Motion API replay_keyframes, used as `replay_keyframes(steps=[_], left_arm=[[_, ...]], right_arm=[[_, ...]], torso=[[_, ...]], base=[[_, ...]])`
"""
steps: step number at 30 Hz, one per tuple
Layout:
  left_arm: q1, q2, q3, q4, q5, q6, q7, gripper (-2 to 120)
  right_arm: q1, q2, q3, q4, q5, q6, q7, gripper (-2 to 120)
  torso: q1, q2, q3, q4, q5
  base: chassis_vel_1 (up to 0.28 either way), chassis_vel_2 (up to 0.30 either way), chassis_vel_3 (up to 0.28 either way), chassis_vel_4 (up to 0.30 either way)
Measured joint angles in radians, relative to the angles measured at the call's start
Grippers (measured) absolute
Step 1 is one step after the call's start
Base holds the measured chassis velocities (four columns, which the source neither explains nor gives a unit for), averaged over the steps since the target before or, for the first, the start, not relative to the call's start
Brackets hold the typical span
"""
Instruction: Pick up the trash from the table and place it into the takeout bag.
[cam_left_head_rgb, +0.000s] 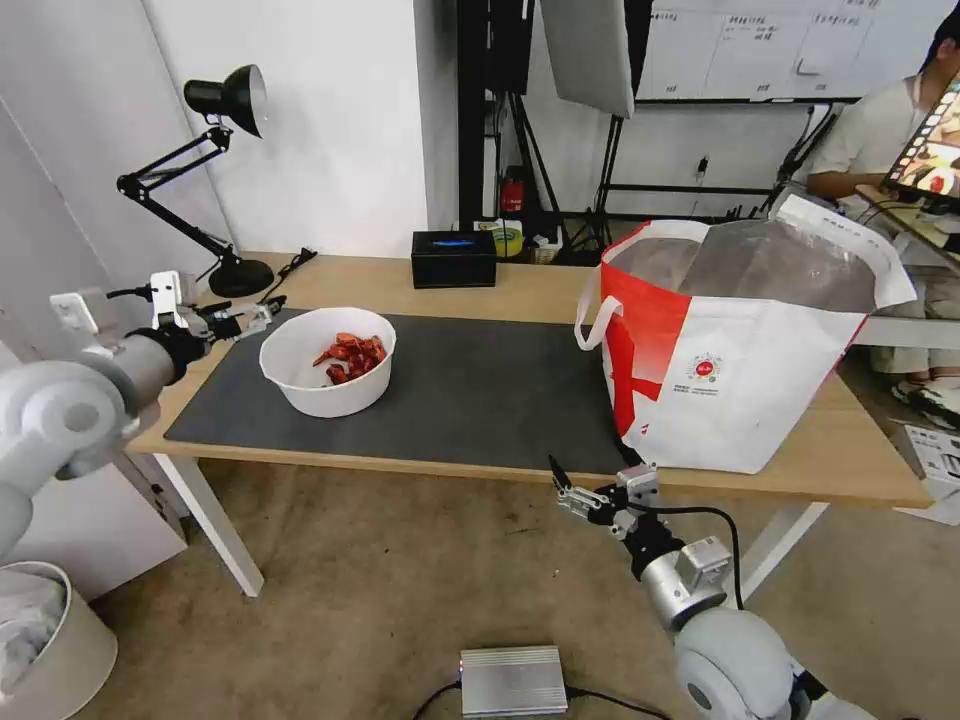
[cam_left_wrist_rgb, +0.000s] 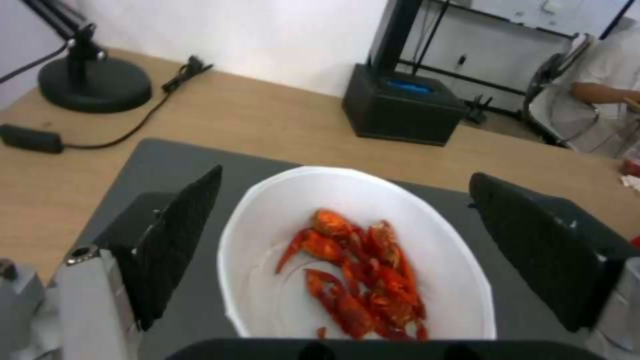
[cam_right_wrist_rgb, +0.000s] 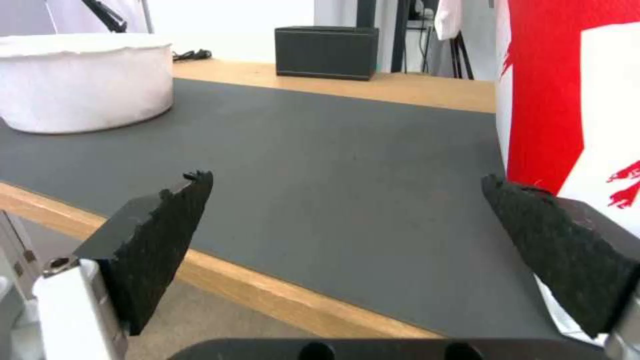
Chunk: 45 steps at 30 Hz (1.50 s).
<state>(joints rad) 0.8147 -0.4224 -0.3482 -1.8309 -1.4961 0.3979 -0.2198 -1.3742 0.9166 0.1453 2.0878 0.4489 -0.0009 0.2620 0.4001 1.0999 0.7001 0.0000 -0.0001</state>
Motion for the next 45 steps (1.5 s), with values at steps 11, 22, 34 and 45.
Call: replay_keyframes(steps=[11, 22, 34, 45], left_arm=[[-0.011, 0.02, 0.0, 0.061, -0.049, 0.049, -0.001, 100], [0.0, 0.02, -0.003, 0.069, -0.047, 0.049, -0.002, 100], [-0.047, 0.0, 0.043, 0.138, -0.051, 0.072, -0.001, 100], [-0.178, -0.032, 0.152, 0.237, -0.057, 0.199, 0.058, 100]], right_arm=[[0.0, 0.0, 0.0, 0.0, 0.0, 0.0, 0.0, 100], [0.0, 0.0, 0.0, 0.0, 0.0, 0.0, 0.0, 100], [0.0, 0.0, 0.0, 0.0, 0.0, 0.0, 0.0, 100], [0.0, 0.0, 0.0, 0.0, 0.0, 0.0, 0.0, 100]], torso=[[0.0, 0.0, 0.0, 0.0, 0.0], [0.0, 0.0, 0.0, 0.0, 0.0], [0.0, 0.0, 0.0, 0.0001, 0.0001], [0.0, 0.0, 0.0, 0.0, 0.0001]], base=[[0.0, 0.0, 0.0, 0.0], [0.0, 0.0, 0.0, 0.0], [0.0, 0.0, 0.0, 0.0], [0.0, 0.0, 0.0, 0.0]])
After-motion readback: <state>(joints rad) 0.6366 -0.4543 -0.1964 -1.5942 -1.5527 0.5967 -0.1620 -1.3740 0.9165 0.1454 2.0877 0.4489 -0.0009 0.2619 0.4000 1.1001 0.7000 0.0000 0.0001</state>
